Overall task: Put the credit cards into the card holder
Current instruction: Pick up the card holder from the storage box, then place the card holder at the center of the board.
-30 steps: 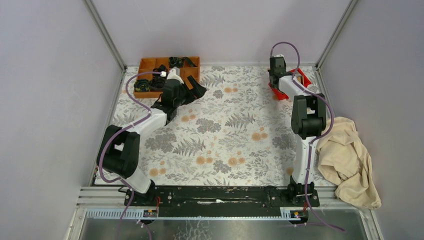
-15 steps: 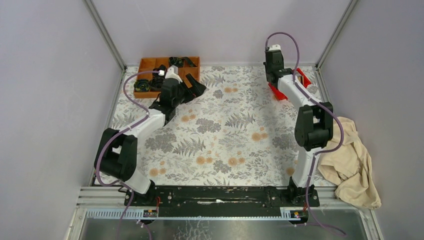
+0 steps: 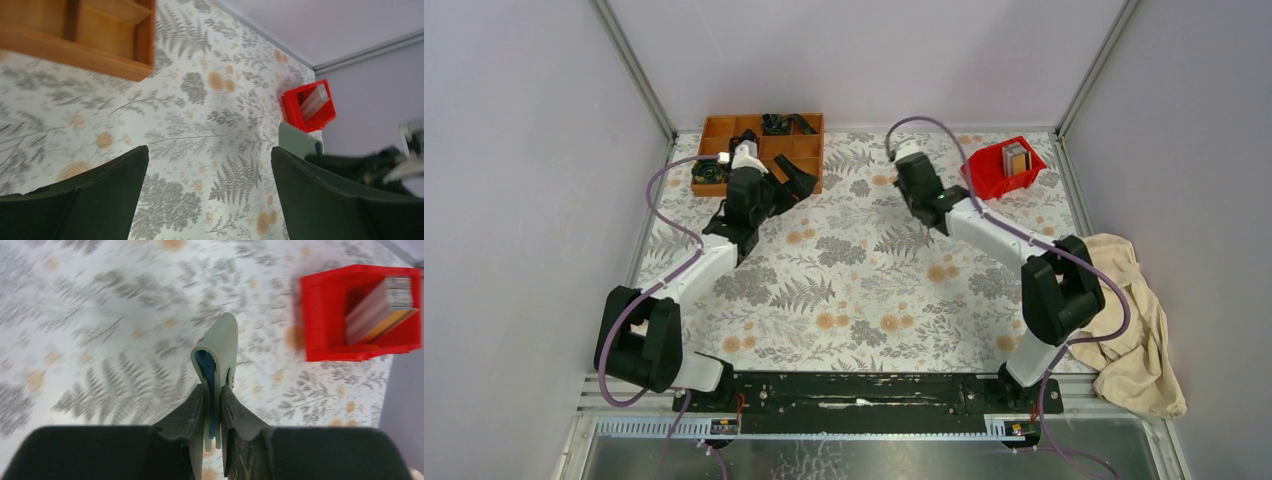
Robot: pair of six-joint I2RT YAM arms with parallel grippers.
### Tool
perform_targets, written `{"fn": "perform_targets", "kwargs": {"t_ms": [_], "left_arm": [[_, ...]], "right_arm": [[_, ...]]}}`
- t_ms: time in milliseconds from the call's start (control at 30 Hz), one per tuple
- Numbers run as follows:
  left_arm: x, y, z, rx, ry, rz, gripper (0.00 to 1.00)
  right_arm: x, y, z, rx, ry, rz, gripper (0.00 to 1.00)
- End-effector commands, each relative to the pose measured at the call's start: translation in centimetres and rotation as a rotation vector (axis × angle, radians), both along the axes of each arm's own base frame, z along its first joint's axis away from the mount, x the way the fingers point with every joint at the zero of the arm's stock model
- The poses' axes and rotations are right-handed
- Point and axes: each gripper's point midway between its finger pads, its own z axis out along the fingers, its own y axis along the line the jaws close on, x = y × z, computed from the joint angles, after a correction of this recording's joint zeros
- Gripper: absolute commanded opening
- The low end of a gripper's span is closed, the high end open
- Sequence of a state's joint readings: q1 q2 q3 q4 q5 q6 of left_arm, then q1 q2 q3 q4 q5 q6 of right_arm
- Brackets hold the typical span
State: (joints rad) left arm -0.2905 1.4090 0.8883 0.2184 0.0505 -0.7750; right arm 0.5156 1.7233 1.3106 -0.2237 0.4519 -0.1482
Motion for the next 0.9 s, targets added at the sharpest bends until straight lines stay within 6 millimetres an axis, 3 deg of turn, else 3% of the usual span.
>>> {"fn": "perform_targets", "kwargs": {"t_ms": [0, 433, 600, 700, 767, 867], "left_arm": [[-1.4, 1.9, -2.6, -0.036, 0.114, 0.036, 1.00], [-4.2, 3.4, -5.8, -0.162, 0.281, -0.020, 1.00], [-5.1, 3.6, -6.4, -0.185, 0.315, -0.033, 1.00], [-5.5, 3.7, -6.5, -0.198, 0.323, -0.034, 1.00], [-5.7, 3.5, -6.6, -0.209, 0.328, -0.040, 1.00], [-6.0, 3.3, -6.6, -0.215, 0.338, -0.054, 1.00]], "right_arm": [[-2.9, 4.6, 2.3, 0.014, -0.090, 0.143, 0.00], [-13.4, 17.1, -1.1, -0.114, -0.182, 0.571, 0.00], [-17.6, 20.6, -2.5, -0.144, -0.207, 0.727, 0.00], [-19.7, 21.6, -3.8, -0.167, -0.192, 0.786, 0.01], [-21.1, 21.9, -5.4, -0.183, -0.153, 0.811, 0.10], [-22.7, 21.1, -7.0, -0.191, -0.092, 0.788, 0.36]]}}
